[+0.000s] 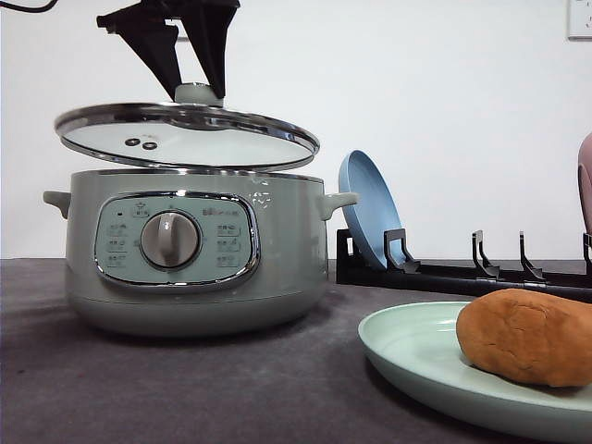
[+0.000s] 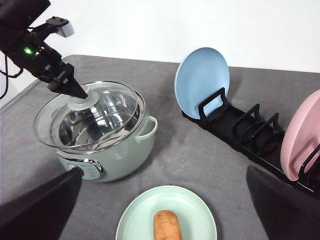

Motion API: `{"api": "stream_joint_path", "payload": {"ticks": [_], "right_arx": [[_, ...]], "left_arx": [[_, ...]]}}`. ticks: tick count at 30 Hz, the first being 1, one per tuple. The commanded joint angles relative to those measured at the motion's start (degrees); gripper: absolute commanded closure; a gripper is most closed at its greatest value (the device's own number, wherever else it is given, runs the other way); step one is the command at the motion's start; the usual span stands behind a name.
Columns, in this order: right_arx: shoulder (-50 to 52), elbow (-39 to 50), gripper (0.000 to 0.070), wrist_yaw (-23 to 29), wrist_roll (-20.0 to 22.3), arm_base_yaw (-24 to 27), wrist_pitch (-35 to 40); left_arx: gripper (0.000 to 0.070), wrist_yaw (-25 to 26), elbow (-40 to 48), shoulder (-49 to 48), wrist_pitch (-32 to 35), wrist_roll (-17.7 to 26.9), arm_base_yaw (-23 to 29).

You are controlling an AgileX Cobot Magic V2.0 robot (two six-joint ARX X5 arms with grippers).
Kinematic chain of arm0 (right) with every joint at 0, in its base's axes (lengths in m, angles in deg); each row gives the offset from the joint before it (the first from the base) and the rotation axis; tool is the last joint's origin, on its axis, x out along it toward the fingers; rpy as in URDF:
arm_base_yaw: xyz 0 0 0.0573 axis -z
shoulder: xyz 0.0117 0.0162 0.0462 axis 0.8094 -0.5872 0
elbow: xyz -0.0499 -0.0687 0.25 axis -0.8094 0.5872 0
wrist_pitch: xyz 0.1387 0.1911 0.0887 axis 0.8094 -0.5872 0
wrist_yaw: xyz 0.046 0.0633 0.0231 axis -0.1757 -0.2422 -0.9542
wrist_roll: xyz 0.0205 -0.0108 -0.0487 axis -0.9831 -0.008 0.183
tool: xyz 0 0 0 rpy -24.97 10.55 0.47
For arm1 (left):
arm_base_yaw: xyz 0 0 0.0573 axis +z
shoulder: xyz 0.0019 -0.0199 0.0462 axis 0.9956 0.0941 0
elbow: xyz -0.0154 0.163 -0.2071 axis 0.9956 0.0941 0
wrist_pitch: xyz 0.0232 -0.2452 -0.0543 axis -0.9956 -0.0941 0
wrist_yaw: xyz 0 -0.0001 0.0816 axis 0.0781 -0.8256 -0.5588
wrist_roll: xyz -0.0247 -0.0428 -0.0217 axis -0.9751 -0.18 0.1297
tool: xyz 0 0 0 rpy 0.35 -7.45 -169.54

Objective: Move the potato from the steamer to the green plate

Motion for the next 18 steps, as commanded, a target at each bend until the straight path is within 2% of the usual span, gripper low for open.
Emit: {"api": "stream_joint_path", "payload": {"ticks": [1,8,18], "right_arx": [[-0.39,-1.01,0.0034,0.11,-0.58,-0.33,0.74],[-0.39,-1.01,0.0034,0.11,-0.59,-0.33,0.72],[-0.39,-1.01,0.0034,0.09,-0.77,-0.33,0.72]], "left_arx": [[0.07,0.0,-0.69,0.44,1.47,0.33,-0.42],[0.07,0.0,1.16,0.48,4.79,0.31,-0.39],[0.07,0.0,1.16,1.3,5.2,0.31,-0.36]]}}
